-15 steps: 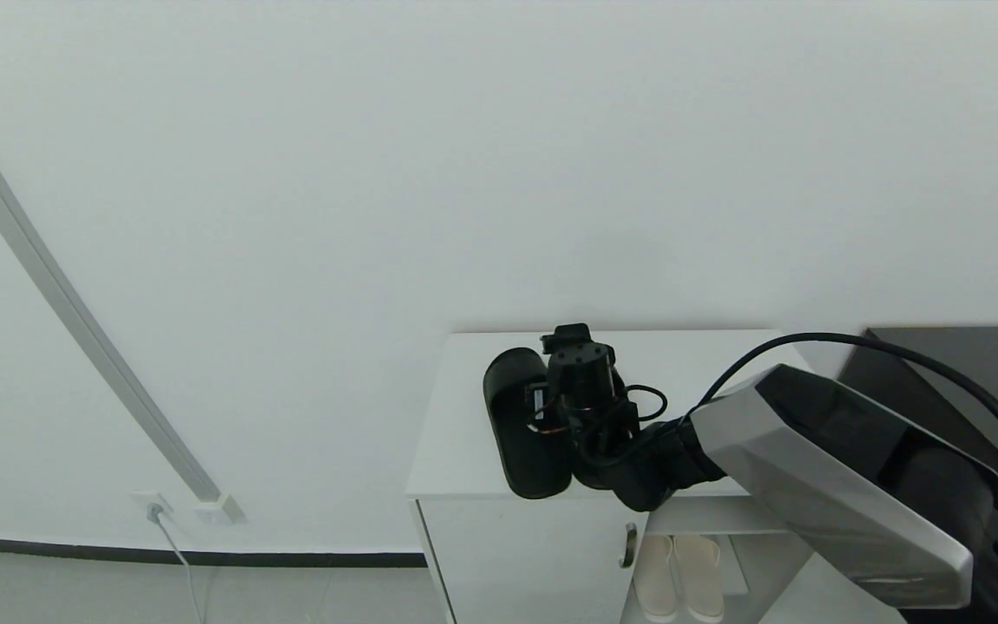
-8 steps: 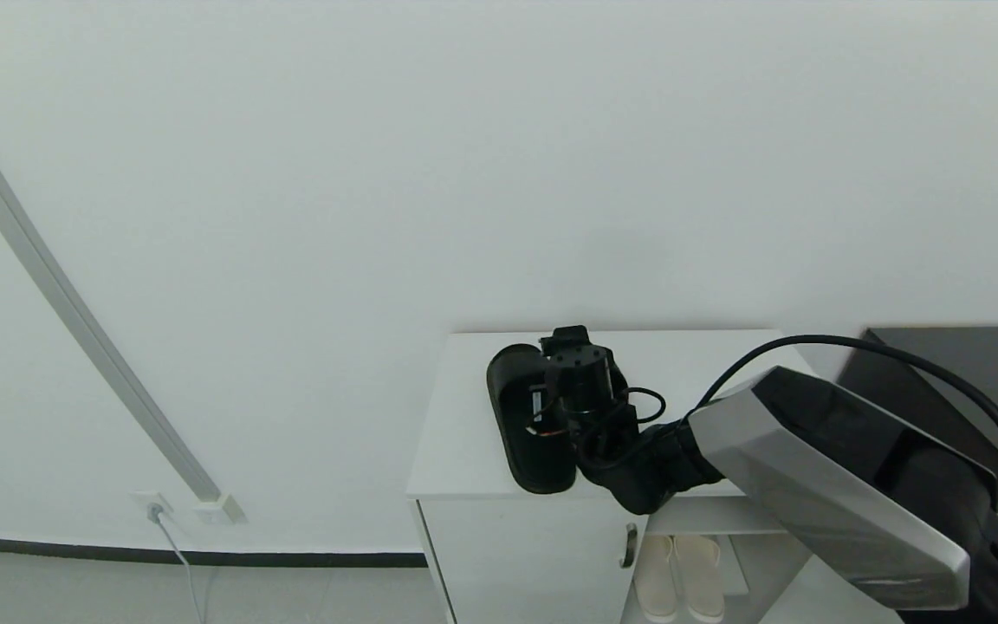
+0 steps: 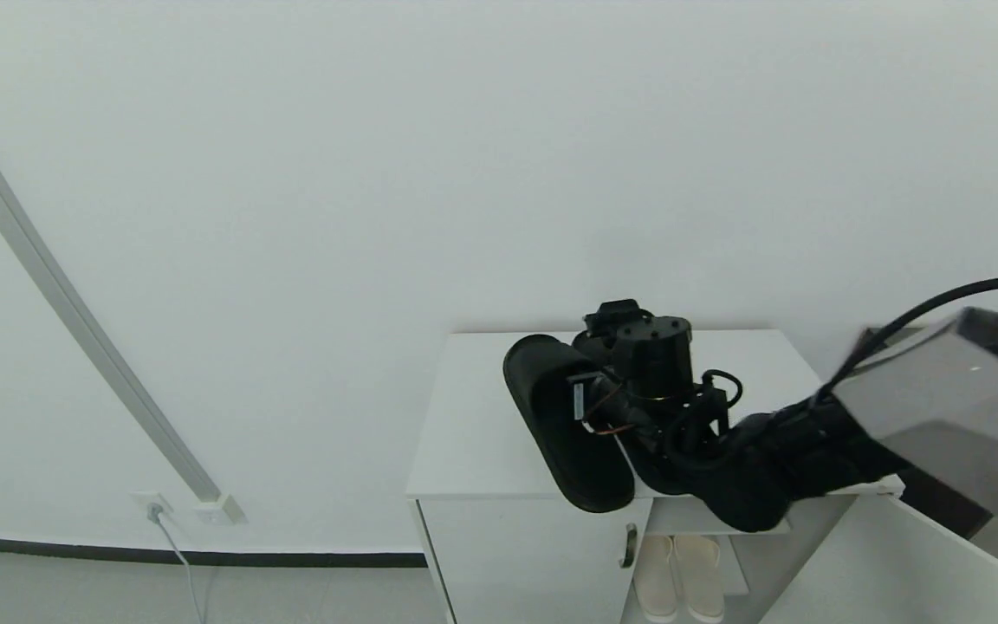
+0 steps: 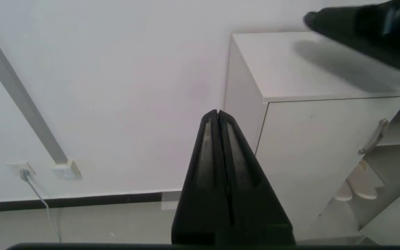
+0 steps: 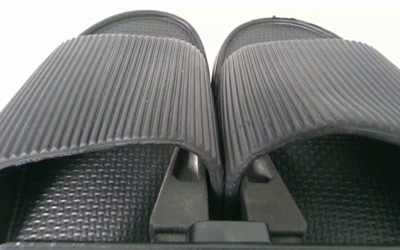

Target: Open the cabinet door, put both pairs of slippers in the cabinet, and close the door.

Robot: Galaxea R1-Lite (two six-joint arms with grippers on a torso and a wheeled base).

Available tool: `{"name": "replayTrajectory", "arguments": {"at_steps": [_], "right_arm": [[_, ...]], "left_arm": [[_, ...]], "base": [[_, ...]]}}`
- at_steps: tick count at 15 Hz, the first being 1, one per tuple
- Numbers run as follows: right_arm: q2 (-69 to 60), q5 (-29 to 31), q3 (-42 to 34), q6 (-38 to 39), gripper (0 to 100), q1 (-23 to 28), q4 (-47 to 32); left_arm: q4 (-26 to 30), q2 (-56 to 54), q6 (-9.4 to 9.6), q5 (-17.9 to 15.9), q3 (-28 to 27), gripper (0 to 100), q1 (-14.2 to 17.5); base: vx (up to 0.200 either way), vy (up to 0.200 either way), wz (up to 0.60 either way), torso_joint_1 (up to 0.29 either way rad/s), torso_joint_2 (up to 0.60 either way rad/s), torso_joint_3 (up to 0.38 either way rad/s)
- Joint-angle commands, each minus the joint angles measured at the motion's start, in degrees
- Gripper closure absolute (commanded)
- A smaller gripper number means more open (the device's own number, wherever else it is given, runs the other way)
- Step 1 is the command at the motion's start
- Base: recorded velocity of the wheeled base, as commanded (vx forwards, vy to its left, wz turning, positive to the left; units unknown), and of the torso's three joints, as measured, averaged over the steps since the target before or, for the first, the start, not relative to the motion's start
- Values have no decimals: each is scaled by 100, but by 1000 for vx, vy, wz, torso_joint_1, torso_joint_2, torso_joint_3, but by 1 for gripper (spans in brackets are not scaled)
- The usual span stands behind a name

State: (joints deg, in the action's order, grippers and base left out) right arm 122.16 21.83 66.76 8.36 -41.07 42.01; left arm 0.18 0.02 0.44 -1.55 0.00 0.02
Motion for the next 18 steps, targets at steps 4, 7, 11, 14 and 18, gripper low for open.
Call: {"name": "replayTrajectory", "arguments": {"at_steps": [4, 7, 11, 14, 18], "right_arm": [[-2733, -215, -2263, -142, 100, -305, -439], [-3146, -223, -2562, -133, 100, -525, -668], [-3146, -267, -2606, -116, 100, -595, -615], [-3181, -311, -2615, -107, 100, -604, -606], [-3199, -302, -2615, -107, 100, -604, -606]], "left_arm": [[-1, 6, 18, -3, 0, 100, -2], [-1, -2, 18, -3, 0, 100, 6], [-1, 6, 9, -3, 0, 100, -2], [-1, 6, 0, -3, 0, 100, -2], [-1, 6, -9, -3, 0, 100, -2]], "base": [[0, 0, 0, 0, 0, 0], [0, 0, 0, 0, 0, 0], [0, 0, 0, 0, 0, 0], [0, 0, 0, 0, 0, 0], [-200, 0, 0, 13, 6, -1]]}}
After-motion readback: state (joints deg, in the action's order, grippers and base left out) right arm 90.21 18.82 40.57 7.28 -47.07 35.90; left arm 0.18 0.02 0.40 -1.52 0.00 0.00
